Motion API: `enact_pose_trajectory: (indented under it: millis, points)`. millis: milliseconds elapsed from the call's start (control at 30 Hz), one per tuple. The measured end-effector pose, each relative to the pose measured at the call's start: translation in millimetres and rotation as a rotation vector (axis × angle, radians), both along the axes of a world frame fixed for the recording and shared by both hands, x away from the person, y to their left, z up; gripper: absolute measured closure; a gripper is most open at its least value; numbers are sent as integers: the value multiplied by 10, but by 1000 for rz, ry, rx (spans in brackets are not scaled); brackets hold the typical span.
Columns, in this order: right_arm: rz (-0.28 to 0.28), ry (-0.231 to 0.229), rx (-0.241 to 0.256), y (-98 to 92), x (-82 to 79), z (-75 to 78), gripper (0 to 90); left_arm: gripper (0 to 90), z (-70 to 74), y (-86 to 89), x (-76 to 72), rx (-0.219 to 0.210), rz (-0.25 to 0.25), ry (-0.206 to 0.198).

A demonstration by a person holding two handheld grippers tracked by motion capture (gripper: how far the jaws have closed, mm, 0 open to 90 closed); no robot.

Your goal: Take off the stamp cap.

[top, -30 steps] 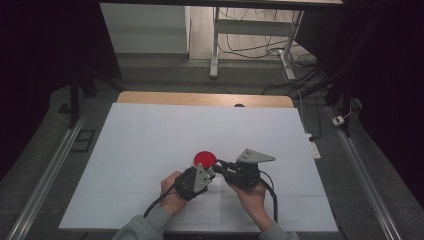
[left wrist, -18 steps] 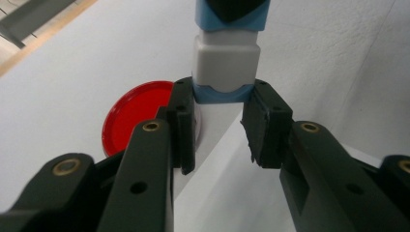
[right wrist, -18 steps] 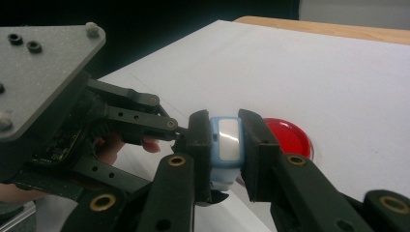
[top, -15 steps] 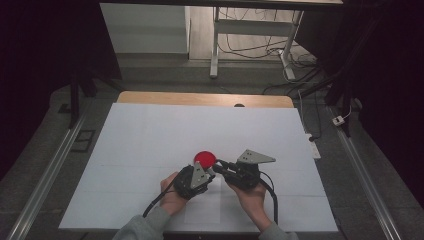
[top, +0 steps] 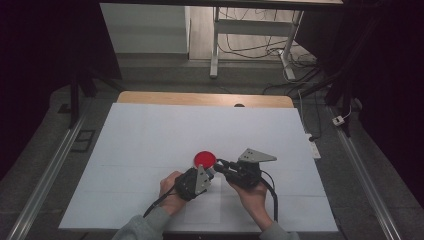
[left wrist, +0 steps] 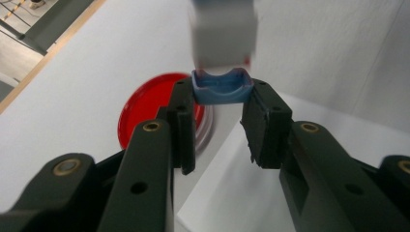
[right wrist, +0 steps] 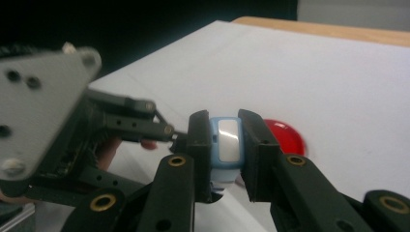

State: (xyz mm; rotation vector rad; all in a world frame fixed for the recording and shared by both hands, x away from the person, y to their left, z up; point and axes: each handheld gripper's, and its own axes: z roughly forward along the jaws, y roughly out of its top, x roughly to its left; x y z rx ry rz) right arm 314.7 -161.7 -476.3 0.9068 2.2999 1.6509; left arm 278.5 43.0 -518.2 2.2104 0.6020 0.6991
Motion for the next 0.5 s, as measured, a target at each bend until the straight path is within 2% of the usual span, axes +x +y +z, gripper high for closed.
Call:
enact_pose_trajectory:
  millis: [33,100,433,500]
  points:
    - [-6,4,10,-25,6,11,754,667,13,13,8,-21,2,8]
    - [-15,4,19,-60,17,18,754,667,31,32,9,-26,6,-1]
    - [-11,0,20,-61,16,17,754,665,47,96,24,-27,15,4]
    - [-10,2,24,-70,18,20,754,665,60,140,30,-41,24,15]
